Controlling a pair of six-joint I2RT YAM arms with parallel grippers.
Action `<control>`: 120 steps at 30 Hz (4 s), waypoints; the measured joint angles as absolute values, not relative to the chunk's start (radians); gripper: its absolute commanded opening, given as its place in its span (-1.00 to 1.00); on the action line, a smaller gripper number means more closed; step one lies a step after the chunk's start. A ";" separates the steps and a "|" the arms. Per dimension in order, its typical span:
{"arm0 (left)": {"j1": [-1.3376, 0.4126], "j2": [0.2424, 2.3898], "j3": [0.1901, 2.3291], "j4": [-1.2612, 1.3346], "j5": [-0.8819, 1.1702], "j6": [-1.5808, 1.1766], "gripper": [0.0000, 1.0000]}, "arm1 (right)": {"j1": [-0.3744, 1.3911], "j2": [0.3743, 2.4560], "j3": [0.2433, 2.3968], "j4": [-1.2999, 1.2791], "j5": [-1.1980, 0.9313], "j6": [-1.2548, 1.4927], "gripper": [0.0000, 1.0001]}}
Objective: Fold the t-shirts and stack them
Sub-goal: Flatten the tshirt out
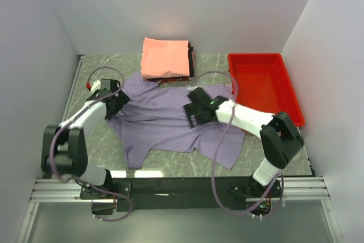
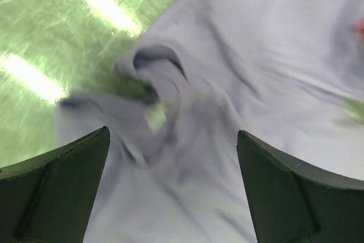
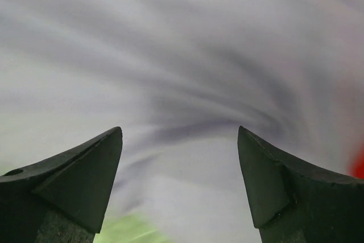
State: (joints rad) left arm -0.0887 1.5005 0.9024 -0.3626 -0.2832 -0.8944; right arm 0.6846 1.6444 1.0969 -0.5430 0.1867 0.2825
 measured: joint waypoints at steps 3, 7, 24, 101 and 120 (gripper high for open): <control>-0.089 1.318 0.836 -0.373 -0.260 -0.912 0.99 | 0.891 1.621 1.154 -0.498 0.149 0.238 0.76; -0.089 1.114 0.745 -0.422 -0.257 -0.963 0.99 | 1.123 1.645 1.232 -0.399 0.031 0.183 0.74; -0.060 0.964 0.650 -0.570 -0.294 -1.046 0.99 | 1.287 2.091 1.494 -0.317 -0.125 0.091 0.29; -0.302 1.107 0.686 -0.516 -0.280 -1.052 0.90 | 0.791 1.468 0.886 -0.348 -0.112 0.370 0.63; -0.594 1.077 0.485 -0.602 -0.263 -1.375 -0.25 | 0.732 1.432 0.776 -0.321 -0.106 0.404 0.63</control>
